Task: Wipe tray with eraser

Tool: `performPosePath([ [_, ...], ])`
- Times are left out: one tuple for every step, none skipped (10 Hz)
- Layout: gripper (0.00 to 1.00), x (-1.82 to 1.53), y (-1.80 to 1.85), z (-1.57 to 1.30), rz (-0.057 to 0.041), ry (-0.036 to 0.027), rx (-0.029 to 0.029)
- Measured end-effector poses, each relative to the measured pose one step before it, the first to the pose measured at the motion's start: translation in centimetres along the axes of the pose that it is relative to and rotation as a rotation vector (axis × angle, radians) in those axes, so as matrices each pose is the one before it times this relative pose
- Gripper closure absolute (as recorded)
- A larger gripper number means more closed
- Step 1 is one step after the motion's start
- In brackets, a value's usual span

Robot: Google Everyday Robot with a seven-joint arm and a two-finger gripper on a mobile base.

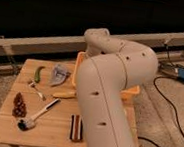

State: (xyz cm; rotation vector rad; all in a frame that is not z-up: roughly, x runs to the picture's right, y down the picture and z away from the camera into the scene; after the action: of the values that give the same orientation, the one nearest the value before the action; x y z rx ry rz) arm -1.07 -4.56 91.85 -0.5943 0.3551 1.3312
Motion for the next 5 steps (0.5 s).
performPosePath([
  [1.00, 0.127, -0.203, 0.704, -0.00494, 0.00844, -0.00392],
  [1.00, 0.185, -0.083, 0.698, -0.00496, 0.00824, -0.00498],
  [1.00, 0.205, 0.061, 0.748, -0.00753, 0.00920, -0.00739],
  [1.00, 0.110, 0.099, 0.371, -0.00467, 0.00504, -0.00243],
  [1.00, 0.208, 0.199, 0.555, -0.00578, 0.00888, -0.00156],
])
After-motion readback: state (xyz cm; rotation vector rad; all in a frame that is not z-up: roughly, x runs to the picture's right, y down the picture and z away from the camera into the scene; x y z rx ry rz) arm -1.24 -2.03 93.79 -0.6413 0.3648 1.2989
